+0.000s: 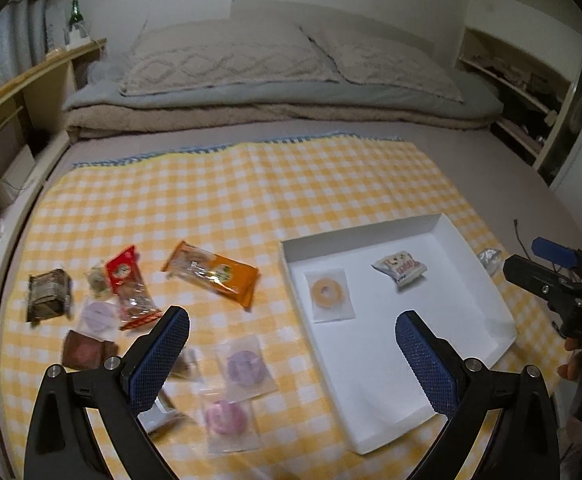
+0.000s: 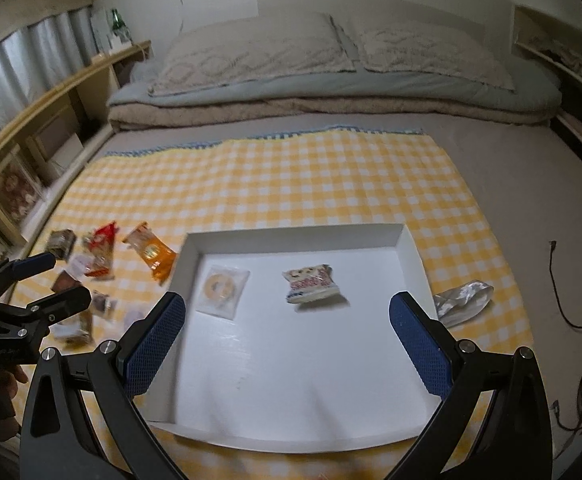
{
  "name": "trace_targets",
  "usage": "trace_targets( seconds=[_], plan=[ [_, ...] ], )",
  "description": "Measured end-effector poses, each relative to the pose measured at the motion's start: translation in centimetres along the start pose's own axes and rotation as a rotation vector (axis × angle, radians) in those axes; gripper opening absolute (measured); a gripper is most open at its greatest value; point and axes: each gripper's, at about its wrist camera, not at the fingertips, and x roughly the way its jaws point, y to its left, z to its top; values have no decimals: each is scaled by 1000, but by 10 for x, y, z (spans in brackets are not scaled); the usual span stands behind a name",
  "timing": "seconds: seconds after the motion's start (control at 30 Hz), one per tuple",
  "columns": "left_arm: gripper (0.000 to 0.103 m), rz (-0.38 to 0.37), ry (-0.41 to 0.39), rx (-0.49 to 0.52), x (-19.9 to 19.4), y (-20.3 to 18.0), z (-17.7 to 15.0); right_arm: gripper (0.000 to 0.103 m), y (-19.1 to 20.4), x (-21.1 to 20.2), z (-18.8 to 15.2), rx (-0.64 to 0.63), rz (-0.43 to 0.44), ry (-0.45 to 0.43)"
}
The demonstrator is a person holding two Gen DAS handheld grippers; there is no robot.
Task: Organize snacks
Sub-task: 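Raise both tools away from the tray toward the snacks, then grasp the white-wrapped pastry with the left tool while the right tool grasps the pink candy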
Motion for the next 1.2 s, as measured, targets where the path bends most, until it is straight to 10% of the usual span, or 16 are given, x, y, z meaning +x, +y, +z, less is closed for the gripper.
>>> trace_targets(
  seconds=[0.7, 1.2],
  plan=[
    [103, 153, -76, -112, -82, 106, -58, 103, 99, 31, -10, -129, 105, 30],
    [103, 178, 221, -331, 2, 145, -50, 103, 187, 96, -56, -64, 245, 316]
  ],
)
